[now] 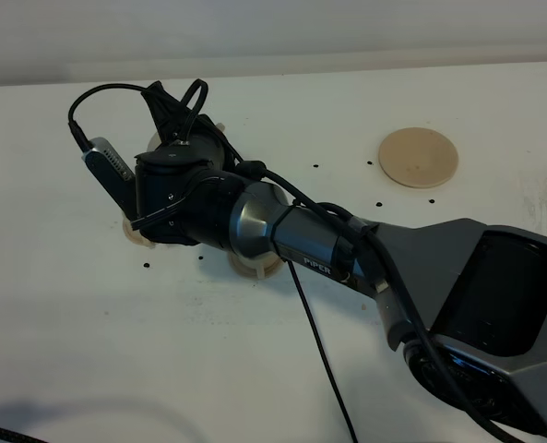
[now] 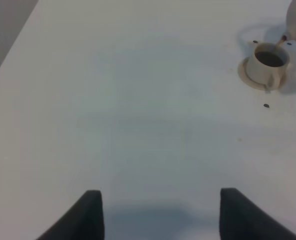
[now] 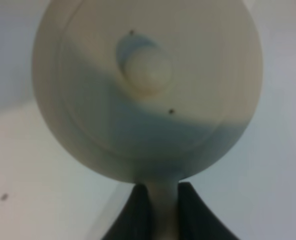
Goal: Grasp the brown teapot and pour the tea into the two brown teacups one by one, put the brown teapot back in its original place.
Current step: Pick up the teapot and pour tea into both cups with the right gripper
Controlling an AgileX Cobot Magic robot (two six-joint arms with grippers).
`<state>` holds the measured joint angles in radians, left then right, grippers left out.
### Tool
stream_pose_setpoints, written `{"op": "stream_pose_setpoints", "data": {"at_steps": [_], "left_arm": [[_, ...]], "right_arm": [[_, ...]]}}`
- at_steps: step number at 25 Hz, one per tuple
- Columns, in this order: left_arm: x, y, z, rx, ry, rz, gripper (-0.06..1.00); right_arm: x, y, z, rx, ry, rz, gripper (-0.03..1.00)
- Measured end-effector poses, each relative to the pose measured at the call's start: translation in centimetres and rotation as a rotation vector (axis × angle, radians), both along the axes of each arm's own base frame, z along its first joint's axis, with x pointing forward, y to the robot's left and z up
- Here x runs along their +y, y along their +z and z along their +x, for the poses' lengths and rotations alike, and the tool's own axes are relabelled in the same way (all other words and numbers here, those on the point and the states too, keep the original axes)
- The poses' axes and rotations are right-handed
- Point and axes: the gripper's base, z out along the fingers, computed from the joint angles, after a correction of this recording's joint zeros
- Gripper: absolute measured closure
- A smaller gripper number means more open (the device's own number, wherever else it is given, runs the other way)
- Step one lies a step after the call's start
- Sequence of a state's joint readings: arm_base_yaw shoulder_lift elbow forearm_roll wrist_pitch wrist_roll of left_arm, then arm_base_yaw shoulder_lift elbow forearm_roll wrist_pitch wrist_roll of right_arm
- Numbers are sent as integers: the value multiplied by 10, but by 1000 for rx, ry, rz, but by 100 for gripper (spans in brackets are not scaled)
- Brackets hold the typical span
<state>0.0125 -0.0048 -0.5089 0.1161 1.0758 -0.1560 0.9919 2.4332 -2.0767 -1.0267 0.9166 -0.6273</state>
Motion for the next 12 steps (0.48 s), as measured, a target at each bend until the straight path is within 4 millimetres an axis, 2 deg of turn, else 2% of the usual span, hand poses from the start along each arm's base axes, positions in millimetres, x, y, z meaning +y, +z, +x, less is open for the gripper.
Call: {"op": "stream_pose_setpoints", "data": {"at_steps": [12], "left_arm": [[0,0,0,0,0,0,46]], "right_arm": [[-4,-7,-5,97,-135,102,88]]}}
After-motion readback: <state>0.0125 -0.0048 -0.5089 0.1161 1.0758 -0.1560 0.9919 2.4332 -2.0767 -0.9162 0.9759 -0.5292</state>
